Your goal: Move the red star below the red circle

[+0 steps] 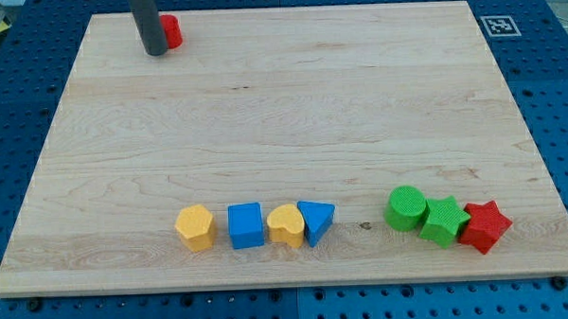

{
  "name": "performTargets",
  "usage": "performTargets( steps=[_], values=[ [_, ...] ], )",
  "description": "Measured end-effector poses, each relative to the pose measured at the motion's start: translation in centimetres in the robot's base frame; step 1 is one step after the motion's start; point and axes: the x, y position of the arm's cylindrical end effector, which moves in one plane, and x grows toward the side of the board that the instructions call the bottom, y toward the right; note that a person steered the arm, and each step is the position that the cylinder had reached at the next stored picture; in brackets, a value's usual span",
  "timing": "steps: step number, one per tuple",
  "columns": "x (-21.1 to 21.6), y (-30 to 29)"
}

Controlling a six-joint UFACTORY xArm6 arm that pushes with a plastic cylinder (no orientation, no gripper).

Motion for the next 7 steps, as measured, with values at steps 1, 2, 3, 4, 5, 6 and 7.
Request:
performTargets(
  steps=[1,2,3,4,5,6,7],
  values=[
    [4.1,3.3],
    [7.2,10.9],
    [9.5,19.0],
    [11.8,28.4],
    [15.5,37.4],
    [21.9,44.6],
    [27.3,49.6]
  ],
)
